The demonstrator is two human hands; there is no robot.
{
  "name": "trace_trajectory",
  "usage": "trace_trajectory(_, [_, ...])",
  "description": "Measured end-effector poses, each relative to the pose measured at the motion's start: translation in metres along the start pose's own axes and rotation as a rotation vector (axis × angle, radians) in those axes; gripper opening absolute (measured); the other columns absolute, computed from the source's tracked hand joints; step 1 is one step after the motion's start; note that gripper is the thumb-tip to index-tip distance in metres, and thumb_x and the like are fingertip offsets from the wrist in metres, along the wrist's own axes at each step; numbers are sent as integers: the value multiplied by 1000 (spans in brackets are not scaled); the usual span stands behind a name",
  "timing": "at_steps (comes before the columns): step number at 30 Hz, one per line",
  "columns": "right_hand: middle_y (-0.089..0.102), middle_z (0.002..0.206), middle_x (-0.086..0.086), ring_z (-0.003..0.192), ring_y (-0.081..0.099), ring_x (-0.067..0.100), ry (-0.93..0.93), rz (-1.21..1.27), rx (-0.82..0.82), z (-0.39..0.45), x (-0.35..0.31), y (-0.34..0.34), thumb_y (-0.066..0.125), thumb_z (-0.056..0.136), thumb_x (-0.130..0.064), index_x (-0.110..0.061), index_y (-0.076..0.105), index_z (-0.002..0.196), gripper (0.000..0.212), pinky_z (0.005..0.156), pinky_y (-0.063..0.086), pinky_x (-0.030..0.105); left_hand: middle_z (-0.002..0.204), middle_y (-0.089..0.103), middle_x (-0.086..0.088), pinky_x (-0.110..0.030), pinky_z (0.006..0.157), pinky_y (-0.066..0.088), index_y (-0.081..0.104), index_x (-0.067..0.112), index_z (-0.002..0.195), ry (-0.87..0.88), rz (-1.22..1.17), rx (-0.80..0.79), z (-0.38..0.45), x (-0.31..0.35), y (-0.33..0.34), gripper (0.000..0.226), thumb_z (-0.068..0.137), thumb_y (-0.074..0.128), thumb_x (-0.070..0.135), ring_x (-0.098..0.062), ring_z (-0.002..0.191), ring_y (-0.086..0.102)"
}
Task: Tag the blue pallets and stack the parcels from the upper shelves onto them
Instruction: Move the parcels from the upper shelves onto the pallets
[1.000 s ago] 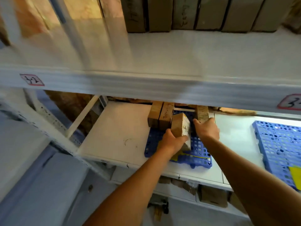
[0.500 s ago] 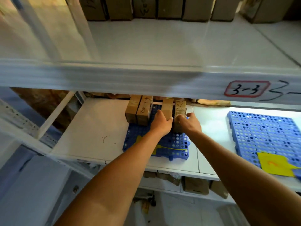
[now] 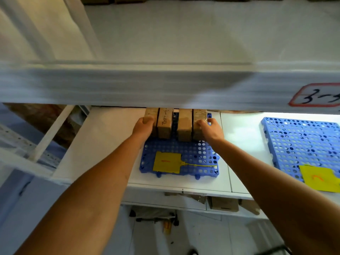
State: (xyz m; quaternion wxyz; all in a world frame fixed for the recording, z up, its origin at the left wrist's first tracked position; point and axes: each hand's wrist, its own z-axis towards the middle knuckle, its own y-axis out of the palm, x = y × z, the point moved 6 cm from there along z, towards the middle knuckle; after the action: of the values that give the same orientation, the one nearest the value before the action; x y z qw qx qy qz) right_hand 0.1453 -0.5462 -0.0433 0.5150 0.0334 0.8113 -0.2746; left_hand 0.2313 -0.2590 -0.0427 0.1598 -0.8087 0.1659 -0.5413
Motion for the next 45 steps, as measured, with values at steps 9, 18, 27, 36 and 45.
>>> trace_trajectory(9, [70,119,8,101,71,30,8,32,-71,-2,-5,9,64,85,-56,-29,58,135,57,90,61,56,139,58,-8,-46,100,51,55,24,139,9,-19,-49,-13,-4,3,65,89,53,66,-29,117,57])
trace_trajectory(18, [65,129,20,106,61,34,-15,-105,31,-13,-6,-7,28,108,-55,-9,56,132,59,95,47,44,168,16,-4,-44,116,26,7,23,162,3,-5,-112,-31,2,-7,87,96,39,69,-30,151,24])
trace_trajectory(27, [54,149,26,133,54,42,0,-158,92,-83,-17,-49,21,110,-40,-1,56,139,59,110,39,46,166,23,-9,-37,116,23,24,12,159,80,-43,-65,-115,34,-58,63,108,20,48,-27,150,26])
trace_trajectory(36, [60,142,26,128,57,41,-190,-199,121,-267,-71,-99,27,112,-45,0,61,138,62,104,45,42,155,42,-13,-30,101,31,50,20,142,541,166,-103,-270,79,-127,50,109,23,45,-24,134,44])
trace_trajectory(45, [65,137,16,127,58,34,-532,-221,75,-451,-180,-75,33,111,-43,-13,63,136,50,97,42,35,110,59,4,-44,95,47,64,32,120,711,106,27,-414,105,-224,65,96,18,71,-22,101,57])
